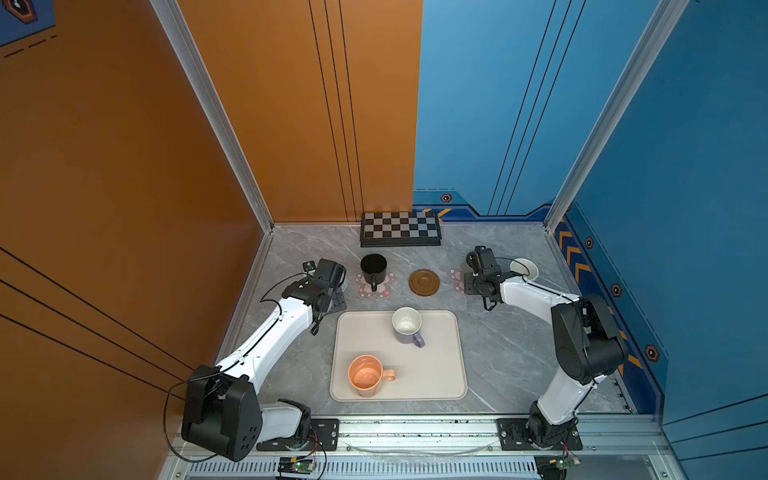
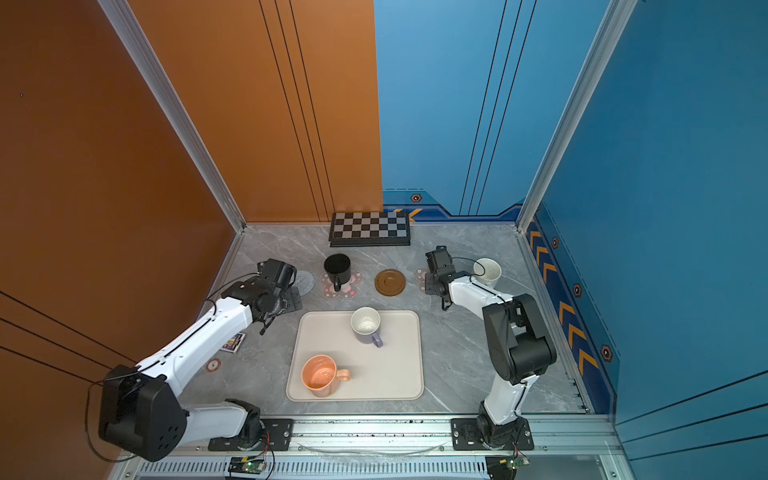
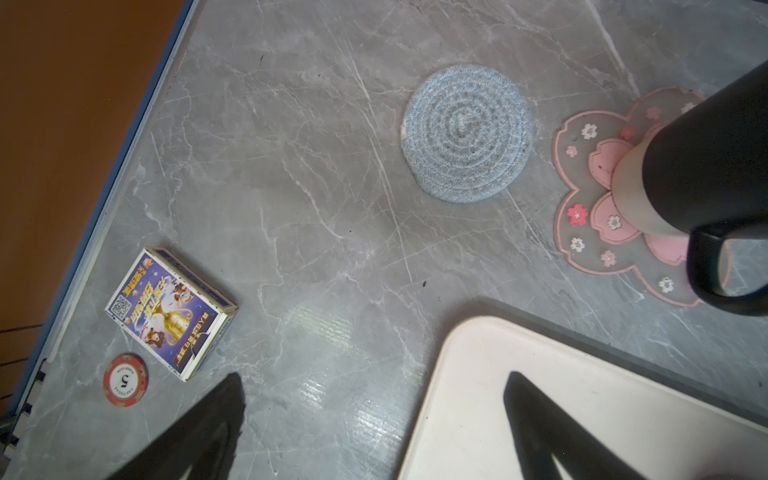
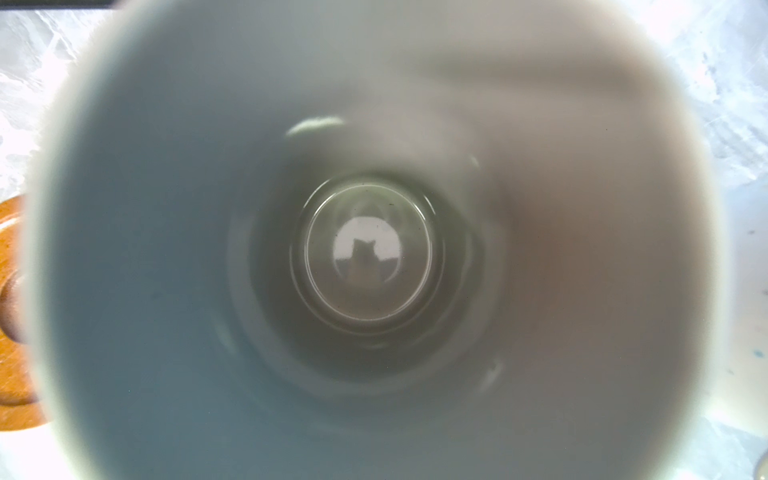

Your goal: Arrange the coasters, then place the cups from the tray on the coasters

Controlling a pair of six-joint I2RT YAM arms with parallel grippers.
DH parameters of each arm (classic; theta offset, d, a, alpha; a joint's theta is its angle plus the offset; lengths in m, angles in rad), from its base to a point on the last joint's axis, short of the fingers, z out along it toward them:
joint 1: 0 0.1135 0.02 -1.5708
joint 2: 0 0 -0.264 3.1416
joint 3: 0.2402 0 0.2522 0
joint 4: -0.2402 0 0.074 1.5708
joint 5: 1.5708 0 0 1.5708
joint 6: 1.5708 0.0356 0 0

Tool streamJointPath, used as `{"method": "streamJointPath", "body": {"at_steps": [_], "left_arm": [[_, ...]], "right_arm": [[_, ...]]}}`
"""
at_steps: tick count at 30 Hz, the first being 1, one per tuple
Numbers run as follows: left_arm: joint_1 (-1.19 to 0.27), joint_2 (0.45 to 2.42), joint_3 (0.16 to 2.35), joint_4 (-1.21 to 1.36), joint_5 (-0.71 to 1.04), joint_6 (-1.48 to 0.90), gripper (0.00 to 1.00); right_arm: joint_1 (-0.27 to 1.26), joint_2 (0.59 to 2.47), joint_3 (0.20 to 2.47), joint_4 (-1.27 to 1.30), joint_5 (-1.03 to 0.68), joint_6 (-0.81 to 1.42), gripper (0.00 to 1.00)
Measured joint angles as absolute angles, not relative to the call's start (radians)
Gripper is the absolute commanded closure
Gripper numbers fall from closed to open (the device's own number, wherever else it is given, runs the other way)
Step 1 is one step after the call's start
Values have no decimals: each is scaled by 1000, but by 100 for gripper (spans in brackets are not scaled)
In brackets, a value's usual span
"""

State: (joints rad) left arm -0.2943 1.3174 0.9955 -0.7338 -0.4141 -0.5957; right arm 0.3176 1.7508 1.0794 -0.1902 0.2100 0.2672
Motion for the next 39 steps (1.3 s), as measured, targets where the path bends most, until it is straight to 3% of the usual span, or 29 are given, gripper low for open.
{"method": "streamJointPath", "body": {"at_steps": [28,39], "left_arm": [[-294,1230,995,-734,-414,-596,2],[-293,1212,995,-734,-413,-596,2]], "right_arm": [[323,1752,1077,-239,210,297,100],[334,1671,991,-248,203,296,100]]}}
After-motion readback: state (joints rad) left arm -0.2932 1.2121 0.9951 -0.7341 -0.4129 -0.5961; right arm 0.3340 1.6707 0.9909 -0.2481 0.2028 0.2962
